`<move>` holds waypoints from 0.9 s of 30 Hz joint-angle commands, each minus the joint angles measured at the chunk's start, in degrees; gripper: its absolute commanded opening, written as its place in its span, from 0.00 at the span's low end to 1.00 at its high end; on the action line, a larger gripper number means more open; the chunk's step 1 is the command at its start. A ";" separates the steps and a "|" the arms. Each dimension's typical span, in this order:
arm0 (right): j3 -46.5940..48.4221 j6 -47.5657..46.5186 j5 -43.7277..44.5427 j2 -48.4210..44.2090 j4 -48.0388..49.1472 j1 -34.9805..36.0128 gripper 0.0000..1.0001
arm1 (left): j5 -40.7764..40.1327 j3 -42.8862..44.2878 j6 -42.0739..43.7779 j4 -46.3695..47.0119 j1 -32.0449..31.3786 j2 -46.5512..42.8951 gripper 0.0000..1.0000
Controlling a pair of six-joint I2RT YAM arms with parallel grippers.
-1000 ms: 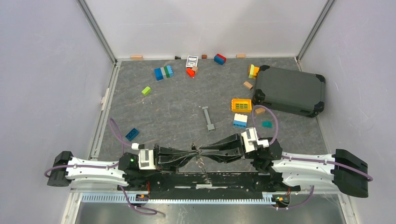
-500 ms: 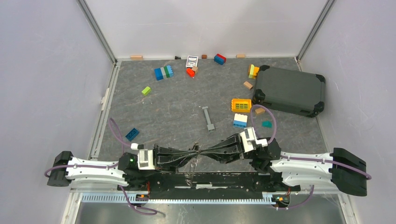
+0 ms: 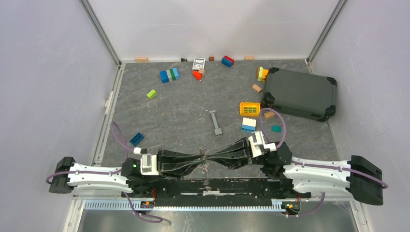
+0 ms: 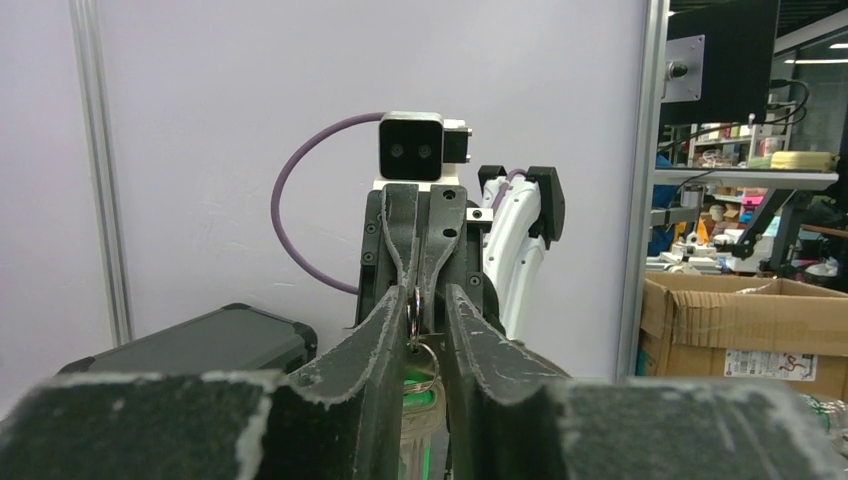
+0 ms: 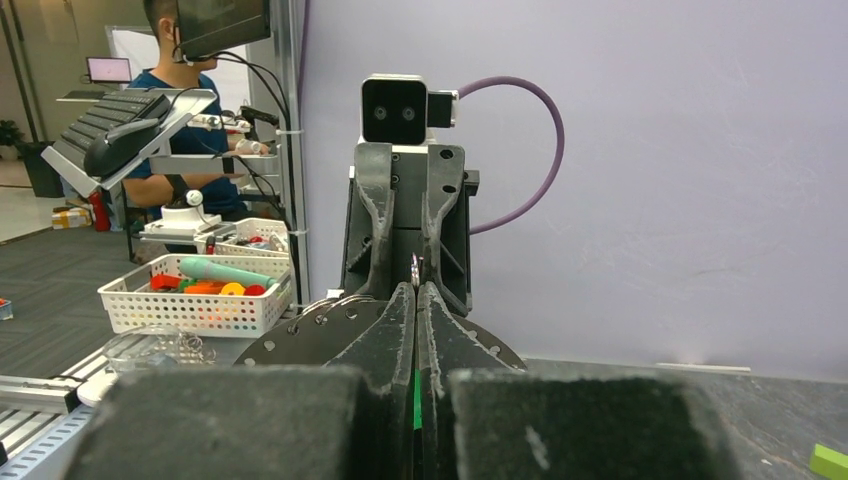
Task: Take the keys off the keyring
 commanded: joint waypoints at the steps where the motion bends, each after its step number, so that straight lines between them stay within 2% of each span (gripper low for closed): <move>1: 2.21 -1.78 2.27 -2.17 -0.96 0.38 0.00 | -0.29 2.14 -2.47 1.11 -0.05 -0.62 0.30; 9: 1.32 -2.50 3.01 -4.31 -1.49 0.37 0.00 | -0.24 1.75 -3.09 -1.25 -0.12 -2.68 0.47; 17: 2.54 -8.81 0.89 -9.85 -12.90 0.36 0.00 | -3.76 0.39 -5.69 -8.47 -0.04 -9.64 0.63; 21: 1.78 -11.35 -2.35 -12.17 -13.76 0.38 0.00 | -3.90 1.58 -7.48 -14.71 -0.06 -10.41 0.65; 27: 1.56 -13.89 -7.24 -14.32 -14.69 0.40 0.00 | -0.76 4.22 -9.64 -21.96 -0.10 -6.69 0.65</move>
